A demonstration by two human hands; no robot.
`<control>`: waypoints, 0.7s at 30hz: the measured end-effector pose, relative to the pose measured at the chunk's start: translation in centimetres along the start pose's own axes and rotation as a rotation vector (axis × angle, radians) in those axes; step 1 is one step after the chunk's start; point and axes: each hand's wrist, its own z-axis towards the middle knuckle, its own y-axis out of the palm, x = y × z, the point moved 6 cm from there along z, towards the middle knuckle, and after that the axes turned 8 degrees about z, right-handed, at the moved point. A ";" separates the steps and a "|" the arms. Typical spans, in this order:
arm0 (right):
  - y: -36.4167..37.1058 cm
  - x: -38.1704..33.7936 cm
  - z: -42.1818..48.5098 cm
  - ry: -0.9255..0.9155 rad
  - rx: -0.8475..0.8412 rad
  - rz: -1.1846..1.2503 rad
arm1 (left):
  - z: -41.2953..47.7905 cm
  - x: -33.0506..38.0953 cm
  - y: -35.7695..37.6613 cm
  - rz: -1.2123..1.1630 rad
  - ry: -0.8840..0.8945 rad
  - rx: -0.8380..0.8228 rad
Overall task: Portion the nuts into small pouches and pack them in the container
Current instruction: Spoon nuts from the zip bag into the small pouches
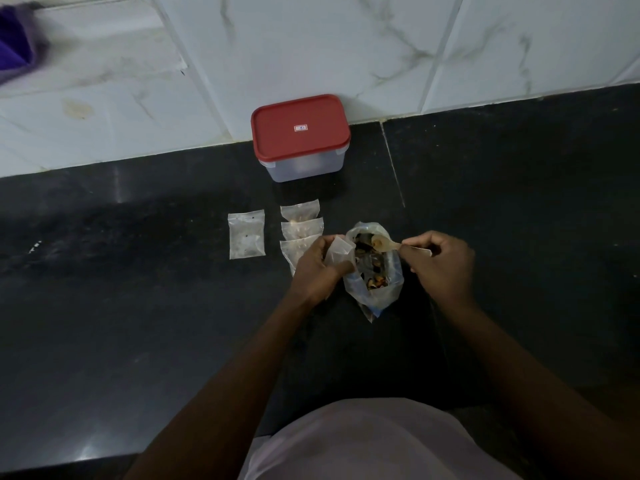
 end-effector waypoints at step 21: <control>2.3 2.5 0.3 0.336 -0.016 0.141 | 0.0 -0.5 1.3 -0.178 -0.178 -0.168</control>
